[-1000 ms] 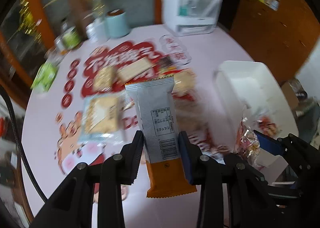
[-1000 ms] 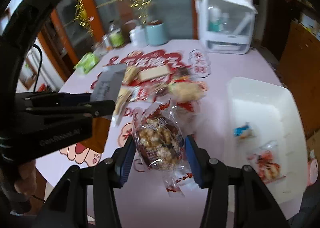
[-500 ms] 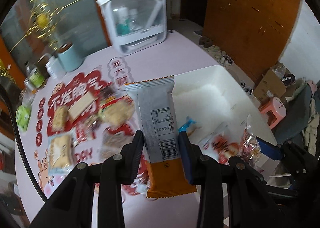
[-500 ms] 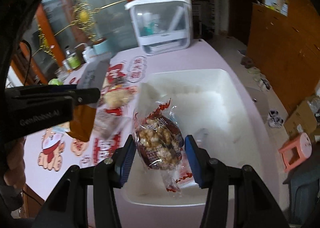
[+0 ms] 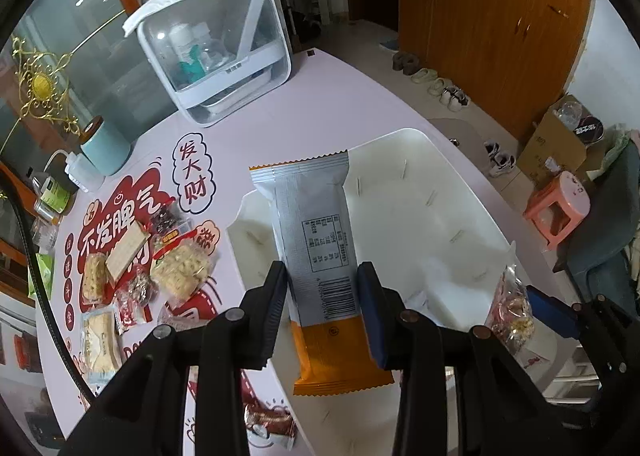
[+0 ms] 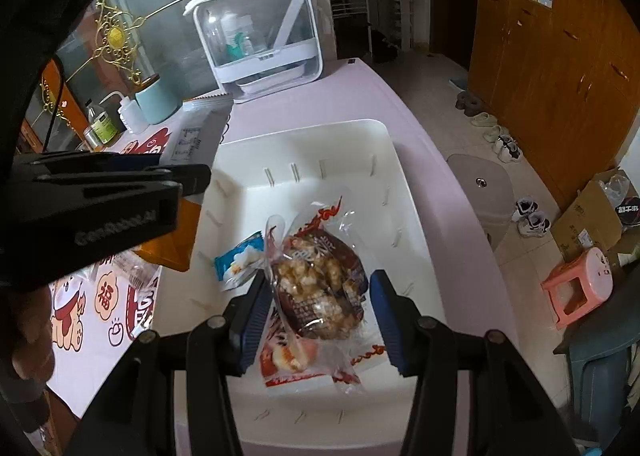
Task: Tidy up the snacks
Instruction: 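Carry the nut bag and bar into the white tray and release both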
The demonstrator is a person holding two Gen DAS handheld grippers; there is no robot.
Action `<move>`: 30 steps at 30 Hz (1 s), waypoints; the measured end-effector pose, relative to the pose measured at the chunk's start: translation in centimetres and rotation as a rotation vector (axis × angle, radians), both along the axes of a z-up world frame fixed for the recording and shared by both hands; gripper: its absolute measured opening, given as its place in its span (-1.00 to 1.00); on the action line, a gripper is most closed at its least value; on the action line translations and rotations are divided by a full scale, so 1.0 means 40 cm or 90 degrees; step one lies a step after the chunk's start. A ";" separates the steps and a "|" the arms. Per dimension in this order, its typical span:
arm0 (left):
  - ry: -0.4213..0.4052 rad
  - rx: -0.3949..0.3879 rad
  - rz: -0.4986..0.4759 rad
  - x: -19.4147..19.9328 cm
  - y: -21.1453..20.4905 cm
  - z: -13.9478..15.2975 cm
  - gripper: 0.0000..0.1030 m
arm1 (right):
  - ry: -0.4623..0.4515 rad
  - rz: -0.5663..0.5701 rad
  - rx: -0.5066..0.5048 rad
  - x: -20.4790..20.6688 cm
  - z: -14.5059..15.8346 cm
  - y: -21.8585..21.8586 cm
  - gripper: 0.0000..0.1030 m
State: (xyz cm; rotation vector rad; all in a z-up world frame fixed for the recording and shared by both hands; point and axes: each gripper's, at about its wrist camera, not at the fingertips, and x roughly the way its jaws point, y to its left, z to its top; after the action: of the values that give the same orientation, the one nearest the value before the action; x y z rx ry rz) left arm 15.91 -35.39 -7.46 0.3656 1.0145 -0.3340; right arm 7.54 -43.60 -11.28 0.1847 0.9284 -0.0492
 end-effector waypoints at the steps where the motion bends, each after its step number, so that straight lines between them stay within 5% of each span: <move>1: 0.002 0.005 0.000 0.007 -0.012 -0.008 -0.29 | 0.001 -0.001 0.005 0.006 -0.002 -0.007 0.01; 4: 0.008 0.012 -0.006 0.018 -0.034 -0.022 -0.05 | 0.006 -0.003 0.010 0.025 -0.016 -0.019 0.01; 6: 0.011 0.009 -0.015 0.019 -0.046 -0.027 0.74 | 0.010 -0.003 -0.001 0.034 -0.024 -0.021 0.01; 11: -0.013 0.024 -0.037 -0.004 -0.059 -0.024 0.77 | 0.033 -0.003 0.004 0.041 -0.051 -0.024 0.27; 30: -0.011 0.033 0.007 -0.108 0.102 -0.004 0.77 | 0.030 0.011 0.029 -0.037 -0.045 0.046 0.26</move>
State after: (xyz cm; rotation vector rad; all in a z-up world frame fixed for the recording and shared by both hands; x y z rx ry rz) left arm 11.60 -31.30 -7.61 0.4094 1.0093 -0.2937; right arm 6.05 -41.77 -13.08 0.2183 0.9786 -0.0159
